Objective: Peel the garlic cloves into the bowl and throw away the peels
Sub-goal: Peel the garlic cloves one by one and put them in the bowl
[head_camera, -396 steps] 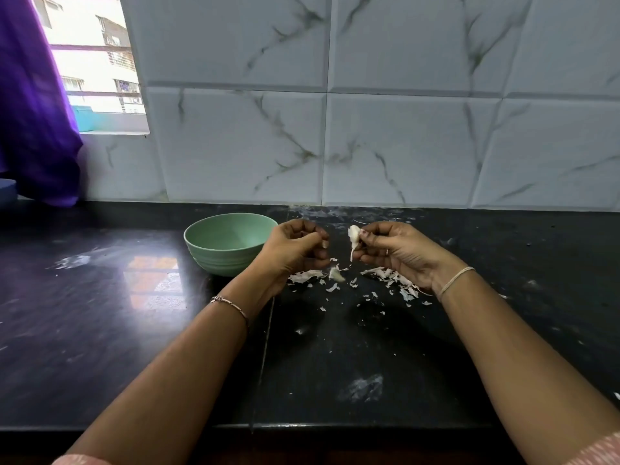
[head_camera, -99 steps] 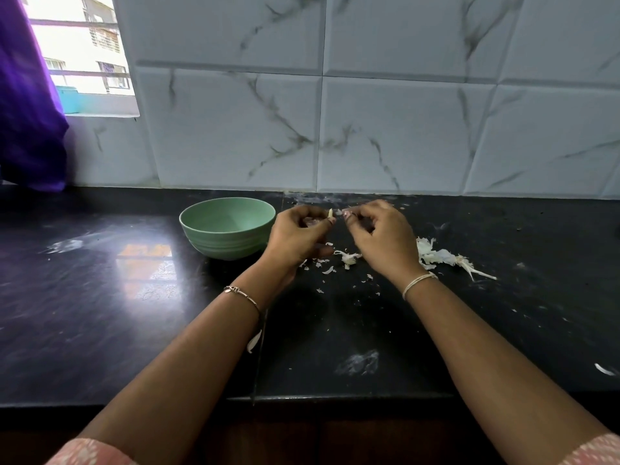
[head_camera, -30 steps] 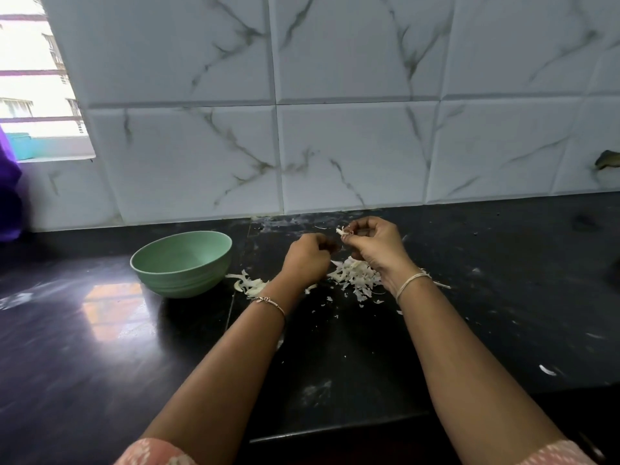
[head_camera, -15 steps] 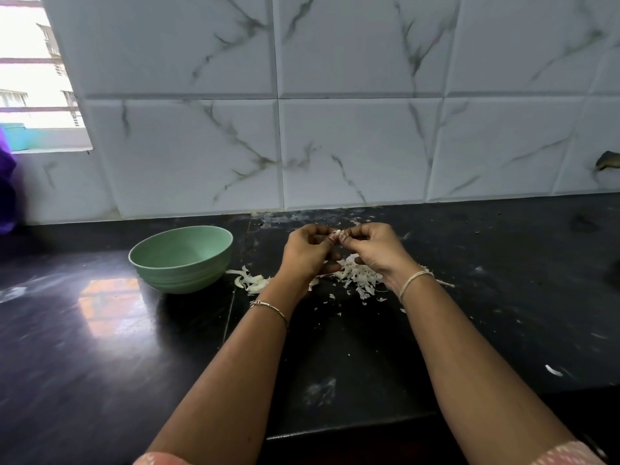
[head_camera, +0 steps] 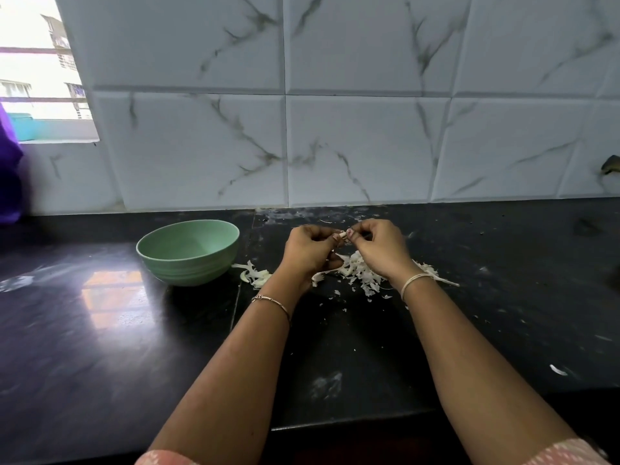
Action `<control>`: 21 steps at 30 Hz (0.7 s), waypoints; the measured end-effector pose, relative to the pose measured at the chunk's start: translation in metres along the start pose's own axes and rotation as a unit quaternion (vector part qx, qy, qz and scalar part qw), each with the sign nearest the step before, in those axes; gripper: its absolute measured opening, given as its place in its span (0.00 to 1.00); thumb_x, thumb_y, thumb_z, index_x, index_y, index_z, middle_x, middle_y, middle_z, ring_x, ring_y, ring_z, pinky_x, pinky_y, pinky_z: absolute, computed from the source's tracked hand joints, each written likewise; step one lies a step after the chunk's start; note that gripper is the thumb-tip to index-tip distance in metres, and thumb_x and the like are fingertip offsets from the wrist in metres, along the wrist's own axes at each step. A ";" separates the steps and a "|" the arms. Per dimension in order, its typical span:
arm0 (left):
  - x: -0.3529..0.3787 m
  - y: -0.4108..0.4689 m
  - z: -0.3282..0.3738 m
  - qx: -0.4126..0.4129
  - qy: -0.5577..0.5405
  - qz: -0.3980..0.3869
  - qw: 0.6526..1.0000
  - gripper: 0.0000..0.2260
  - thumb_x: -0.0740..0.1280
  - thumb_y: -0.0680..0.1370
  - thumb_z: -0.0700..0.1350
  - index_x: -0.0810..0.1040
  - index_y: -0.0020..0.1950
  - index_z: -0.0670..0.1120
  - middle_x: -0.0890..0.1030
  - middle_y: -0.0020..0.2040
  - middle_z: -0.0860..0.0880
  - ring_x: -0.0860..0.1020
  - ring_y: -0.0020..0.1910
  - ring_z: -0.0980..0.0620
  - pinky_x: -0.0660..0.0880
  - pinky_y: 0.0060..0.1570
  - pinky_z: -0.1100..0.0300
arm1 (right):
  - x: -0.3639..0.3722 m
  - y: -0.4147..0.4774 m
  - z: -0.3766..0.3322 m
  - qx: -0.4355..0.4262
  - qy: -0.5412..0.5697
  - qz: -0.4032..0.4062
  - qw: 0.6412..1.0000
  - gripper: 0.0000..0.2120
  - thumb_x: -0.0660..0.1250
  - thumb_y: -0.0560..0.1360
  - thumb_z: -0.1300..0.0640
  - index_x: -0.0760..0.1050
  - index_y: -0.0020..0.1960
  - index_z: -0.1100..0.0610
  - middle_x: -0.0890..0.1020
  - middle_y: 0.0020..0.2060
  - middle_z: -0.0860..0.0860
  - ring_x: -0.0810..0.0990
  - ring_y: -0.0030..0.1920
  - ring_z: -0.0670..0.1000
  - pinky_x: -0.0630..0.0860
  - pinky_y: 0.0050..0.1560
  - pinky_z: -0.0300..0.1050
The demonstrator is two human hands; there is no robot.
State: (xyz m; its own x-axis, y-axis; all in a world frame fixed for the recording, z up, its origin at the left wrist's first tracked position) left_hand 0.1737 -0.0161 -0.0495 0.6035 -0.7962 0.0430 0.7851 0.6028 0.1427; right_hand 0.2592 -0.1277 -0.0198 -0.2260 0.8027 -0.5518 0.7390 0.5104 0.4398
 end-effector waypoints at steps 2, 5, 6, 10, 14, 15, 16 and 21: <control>0.001 -0.001 0.000 -0.008 -0.005 -0.002 1.000 0.03 0.67 0.79 0.36 0.79 0.46 0.41 0.80 0.42 0.44 0.74 0.31 0.53 0.82 0.36 0.57 | -0.004 -0.002 -0.001 -0.007 -0.049 0.013 0.999 0.06 0.66 0.79 0.55 0.81 0.46 0.53 0.82 0.39 0.49 0.79 0.41 0.49 0.72 0.43 0.42; -0.004 -0.003 0.001 -0.021 -0.025 0.014 0.999 0.02 0.66 0.79 0.36 0.78 0.48 0.40 0.80 0.43 0.43 0.73 0.31 0.54 0.81 0.30 0.59 | -0.015 -0.002 0.004 0.006 -0.072 0.033 0.997 0.06 0.67 0.78 0.55 0.82 0.49 0.55 0.84 0.42 0.49 0.79 0.42 0.48 0.71 0.45 0.40; -0.006 -0.004 0.001 -0.025 -0.033 0.020 0.999 0.02 0.66 0.79 0.36 0.77 0.48 0.40 0.79 0.44 0.42 0.73 0.32 0.53 0.80 0.28 0.60 | -0.016 -0.001 0.006 0.010 -0.072 0.029 0.997 0.06 0.68 0.78 0.55 0.83 0.50 0.55 0.84 0.43 0.49 0.78 0.42 0.47 0.70 0.46 0.39; -0.008 -0.005 0.002 -0.036 -0.045 0.028 0.998 0.03 0.63 0.80 0.35 0.76 0.50 0.40 0.76 0.42 0.43 0.72 0.31 0.53 0.79 0.28 0.59 | -0.014 -0.003 0.006 0.001 -0.087 0.011 0.996 0.02 0.73 0.73 0.59 0.84 0.45 0.53 0.85 0.41 0.48 0.81 0.43 0.46 0.75 0.48 0.39; -0.004 -0.005 0.004 -0.023 -0.031 0.010 0.999 0.03 0.66 0.78 0.35 0.78 0.47 0.42 0.76 0.39 0.46 0.74 0.29 0.54 0.81 0.31 0.57 | -0.028 -0.006 0.000 -0.005 -0.100 0.070 0.993 0.13 0.79 0.66 0.58 0.75 0.33 0.53 0.80 0.31 0.47 0.80 0.36 0.47 0.76 0.39 0.43; -0.004 -0.005 0.004 -0.017 -0.025 0.006 1.000 0.03 0.67 0.78 0.35 0.78 0.47 0.42 0.76 0.39 0.47 0.75 0.30 0.53 0.82 0.34 0.56 | -0.029 -0.007 -0.001 -0.005 -0.092 0.075 0.993 0.15 0.80 0.65 0.58 0.73 0.33 0.53 0.79 0.31 0.47 0.79 0.34 0.46 0.75 0.38 0.42; -0.004 -0.005 0.003 -0.012 -0.017 0.005 1.000 0.03 0.68 0.77 0.34 0.78 0.48 0.42 0.76 0.38 0.47 0.75 0.30 0.53 0.82 0.36 0.55 | -0.029 -0.007 0.000 -0.006 -0.082 0.074 0.994 0.15 0.80 0.65 0.60 0.72 0.34 0.53 0.80 0.31 0.47 0.79 0.34 0.46 0.75 0.38 0.42; -0.006 -0.003 0.001 0.000 0.016 0.010 1.000 0.06 0.73 0.75 0.36 0.77 0.48 0.41 0.78 0.38 0.48 0.77 0.32 0.54 0.82 0.39 0.54 | -0.016 0.000 0.006 -0.011 -0.025 0.025 0.999 0.04 0.66 0.78 0.62 0.79 0.50 0.56 0.84 0.36 0.49 0.84 0.38 0.47 0.81 0.50 0.52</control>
State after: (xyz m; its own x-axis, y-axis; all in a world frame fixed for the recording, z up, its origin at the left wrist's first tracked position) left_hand 0.1682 -0.0133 -0.0489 0.6227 -0.7824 0.0133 0.7734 0.6179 0.1415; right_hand 0.2660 -0.1422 -0.0155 -0.1567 0.8109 -0.5638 0.7349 0.4771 0.4820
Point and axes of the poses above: each hand's wrist, its own y-axis towards the middle knuckle, its own x-axis out of the palm, z = x × y, the point moved 9 cm from there along y, towards the middle knuckle
